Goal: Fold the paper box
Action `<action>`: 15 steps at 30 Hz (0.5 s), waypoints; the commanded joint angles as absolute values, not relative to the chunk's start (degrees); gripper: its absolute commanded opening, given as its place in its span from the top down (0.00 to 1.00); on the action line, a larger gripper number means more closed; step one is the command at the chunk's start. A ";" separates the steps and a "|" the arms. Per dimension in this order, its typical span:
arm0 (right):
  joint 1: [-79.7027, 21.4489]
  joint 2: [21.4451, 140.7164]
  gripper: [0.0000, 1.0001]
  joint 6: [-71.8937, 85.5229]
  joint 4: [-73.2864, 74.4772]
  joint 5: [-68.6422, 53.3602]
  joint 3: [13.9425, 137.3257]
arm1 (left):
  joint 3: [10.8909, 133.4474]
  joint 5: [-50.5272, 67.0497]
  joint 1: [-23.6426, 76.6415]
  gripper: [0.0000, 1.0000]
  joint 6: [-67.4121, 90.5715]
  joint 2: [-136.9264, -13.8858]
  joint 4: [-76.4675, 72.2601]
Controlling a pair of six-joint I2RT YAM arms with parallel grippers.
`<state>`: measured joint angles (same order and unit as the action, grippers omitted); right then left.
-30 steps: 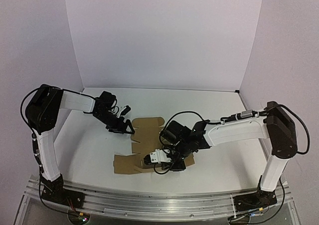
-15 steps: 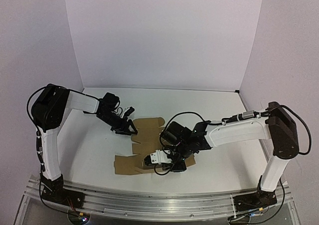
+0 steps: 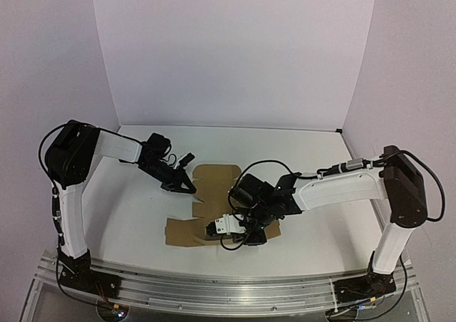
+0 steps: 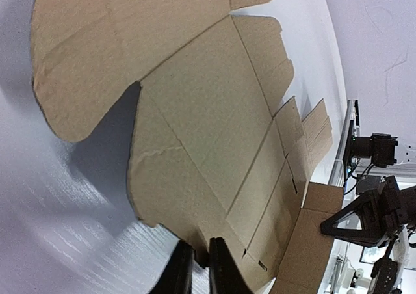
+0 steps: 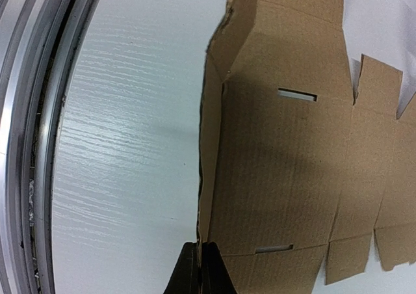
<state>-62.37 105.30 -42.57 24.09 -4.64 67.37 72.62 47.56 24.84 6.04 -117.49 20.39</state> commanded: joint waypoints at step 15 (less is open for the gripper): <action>-62.67 106.00 0.90 -36.37 22.39 2.72 70.07 | 60.26 45.69 27.25 1.00 -20.53 -103.81 10.10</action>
<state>-62.43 105.32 -40.05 23.85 -2.29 67.49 64.97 46.69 26.23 -8.95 -111.48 14.67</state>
